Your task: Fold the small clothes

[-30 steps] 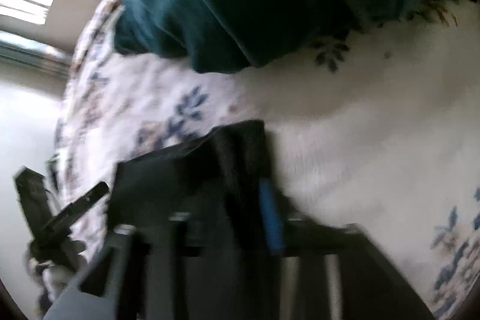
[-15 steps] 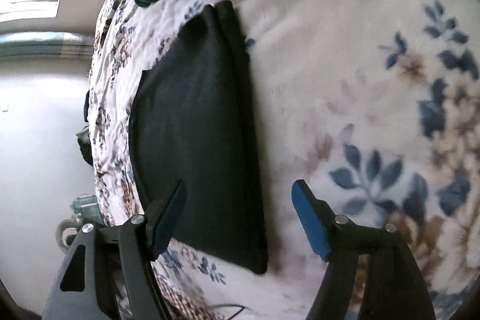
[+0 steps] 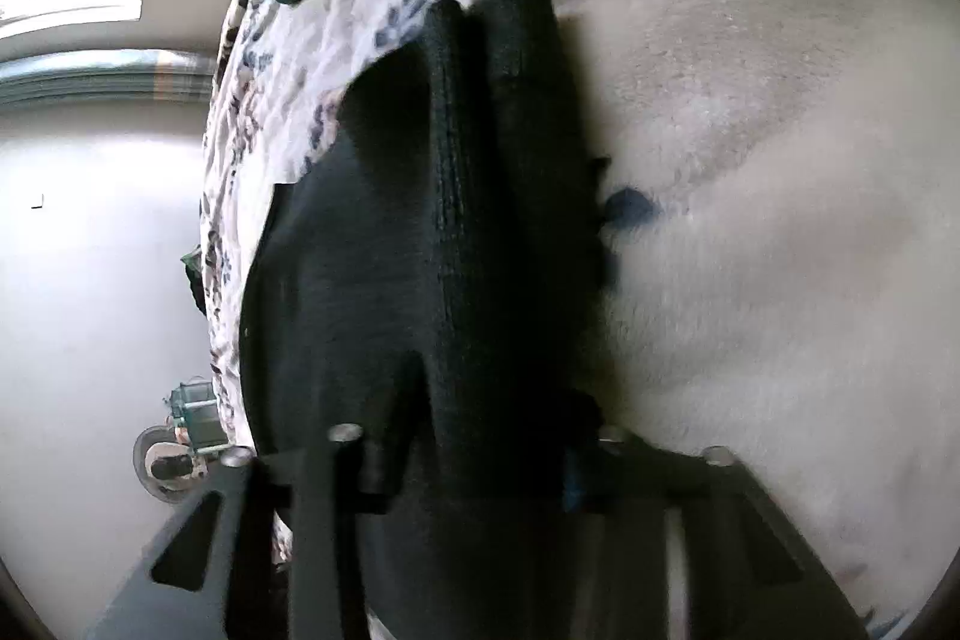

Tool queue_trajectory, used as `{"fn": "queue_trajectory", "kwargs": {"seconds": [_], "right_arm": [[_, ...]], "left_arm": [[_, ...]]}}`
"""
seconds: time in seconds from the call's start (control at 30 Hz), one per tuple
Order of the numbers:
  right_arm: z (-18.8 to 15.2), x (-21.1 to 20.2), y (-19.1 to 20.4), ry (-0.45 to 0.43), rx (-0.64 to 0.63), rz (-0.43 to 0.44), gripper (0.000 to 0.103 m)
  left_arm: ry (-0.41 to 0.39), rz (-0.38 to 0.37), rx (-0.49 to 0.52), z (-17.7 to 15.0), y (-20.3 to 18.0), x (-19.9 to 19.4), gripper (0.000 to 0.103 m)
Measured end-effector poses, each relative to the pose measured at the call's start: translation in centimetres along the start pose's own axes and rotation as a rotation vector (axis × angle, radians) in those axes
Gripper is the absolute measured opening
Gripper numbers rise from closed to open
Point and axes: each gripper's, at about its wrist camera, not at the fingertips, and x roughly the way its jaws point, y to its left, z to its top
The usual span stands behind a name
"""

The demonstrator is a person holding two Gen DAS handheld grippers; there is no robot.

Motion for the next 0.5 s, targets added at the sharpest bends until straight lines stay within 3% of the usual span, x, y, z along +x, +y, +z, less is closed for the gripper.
{"fn": "queue_trajectory", "kwargs": {"seconds": [0.13, 0.27, 0.37, 0.43, 0.5], "right_arm": [[-1.9, -1.8, -0.1, -0.068, 0.065, 0.037, 0.018], [-7.4, -2.8, 0.5, -0.116, 0.135, 0.051, 0.018], [-12.1, -1.4, 1.2, -0.097, 0.201, 0.083, 0.018], [-14.6, 0.4, 2.4, -0.066, 0.198, 0.096, 0.020], [-15.4, 1.7, 2.9, -0.046, 0.192, 0.072, 0.028]], "left_arm": [[-0.006, 0.022, 0.111, 3.4, -1.8, 0.0, 0.030], [-0.003, 0.034, 0.308, 8.9, -4.9, -0.9, 0.030], [0.027, 0.030, 0.420, 13.4, -7.0, 0.1, 0.031], [0.087, 0.055, 0.469, 15.7, -7.6, 1.6, 0.039], [0.118, 0.067, 0.464, 16.9, -7.3, 2.1, 0.044]]}}
